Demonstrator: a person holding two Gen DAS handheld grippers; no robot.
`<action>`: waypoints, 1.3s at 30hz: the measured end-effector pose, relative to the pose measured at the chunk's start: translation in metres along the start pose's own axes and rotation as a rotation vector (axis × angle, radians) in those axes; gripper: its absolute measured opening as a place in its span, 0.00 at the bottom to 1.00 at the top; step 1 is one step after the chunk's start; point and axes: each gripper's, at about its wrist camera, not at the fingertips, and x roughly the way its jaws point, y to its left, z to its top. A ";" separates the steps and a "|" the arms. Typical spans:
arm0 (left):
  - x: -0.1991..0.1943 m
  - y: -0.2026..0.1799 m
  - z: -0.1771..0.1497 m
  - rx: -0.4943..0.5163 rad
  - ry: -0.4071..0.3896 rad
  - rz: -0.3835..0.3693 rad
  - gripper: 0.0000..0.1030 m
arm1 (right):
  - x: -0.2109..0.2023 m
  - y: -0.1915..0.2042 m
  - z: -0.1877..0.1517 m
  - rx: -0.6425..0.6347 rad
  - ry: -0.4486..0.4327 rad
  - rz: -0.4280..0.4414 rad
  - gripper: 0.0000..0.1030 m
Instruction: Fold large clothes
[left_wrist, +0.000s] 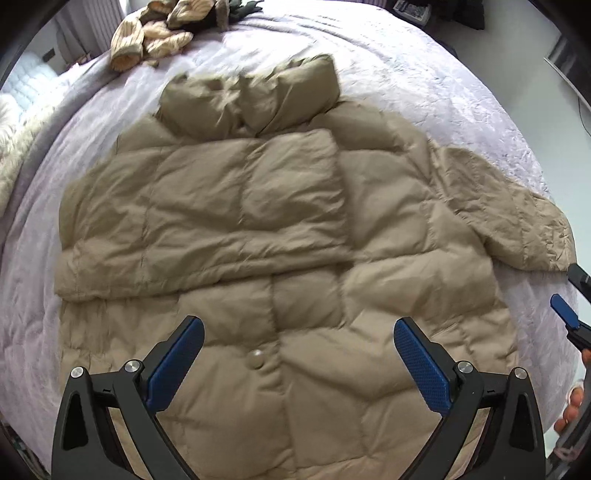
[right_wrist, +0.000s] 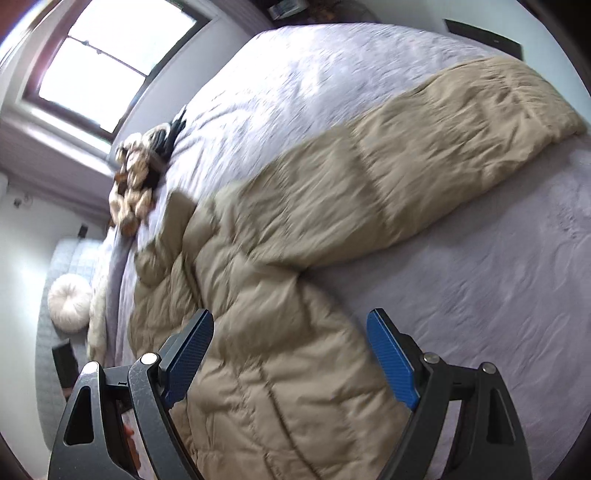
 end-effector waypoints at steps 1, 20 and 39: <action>-0.001 -0.004 0.002 0.007 -0.006 0.001 1.00 | -0.004 -0.008 0.006 0.020 -0.020 -0.001 0.85; 0.028 -0.077 0.016 0.091 0.007 -0.036 1.00 | -0.007 -0.176 0.077 0.544 -0.138 0.085 0.85; 0.027 -0.052 0.022 0.074 -0.001 0.043 1.00 | 0.036 -0.173 0.127 0.762 -0.227 0.443 0.06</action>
